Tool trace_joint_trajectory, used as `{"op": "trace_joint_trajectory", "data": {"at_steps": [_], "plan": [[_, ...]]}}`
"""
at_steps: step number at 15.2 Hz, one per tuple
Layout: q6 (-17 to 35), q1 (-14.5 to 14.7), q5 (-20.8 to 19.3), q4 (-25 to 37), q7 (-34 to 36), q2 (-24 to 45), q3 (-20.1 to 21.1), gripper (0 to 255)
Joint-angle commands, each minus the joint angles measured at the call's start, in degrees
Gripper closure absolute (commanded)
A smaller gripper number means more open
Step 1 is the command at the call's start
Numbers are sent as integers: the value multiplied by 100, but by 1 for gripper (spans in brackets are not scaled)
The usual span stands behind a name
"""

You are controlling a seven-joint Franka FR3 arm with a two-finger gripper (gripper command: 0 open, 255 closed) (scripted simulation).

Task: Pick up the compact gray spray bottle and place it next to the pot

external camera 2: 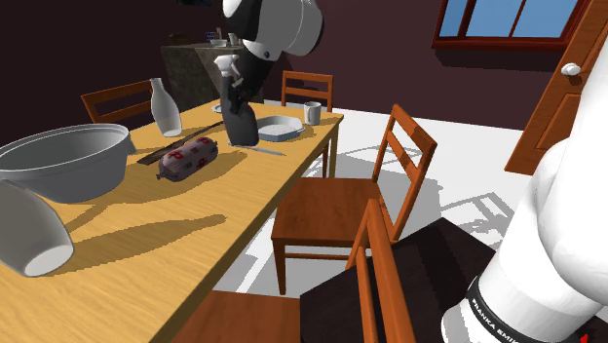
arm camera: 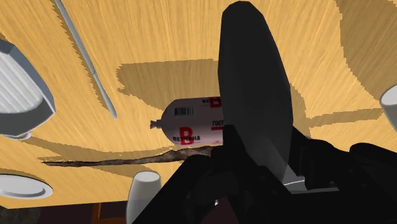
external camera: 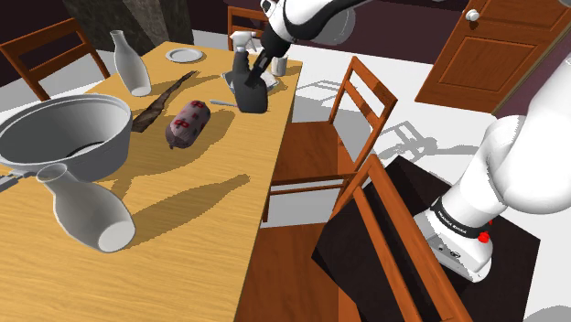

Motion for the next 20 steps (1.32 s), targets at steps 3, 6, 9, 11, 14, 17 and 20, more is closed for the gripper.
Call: {"op": "trace_joint_trajectory", "data": {"at_steps": [3, 6, 9, 11, 14, 17, 20], "plan": [[-270, 7, -178, 138, 180, -146, -32, 255], [-472, 6, -288, 265, 294, -231, -48, 255], [-677, 3, -387, 404, 398, -305, -62, 255], [-814, 1, -447, 503, 463, -349, -69, 255], [-1024, -4, -528, 662, 554, -406, -78, 255], [-1235, -9, -601, 834, 638, -453, -86, 255], [-1449, -14, -665, 1018, 716, -489, -93, 255]]}}
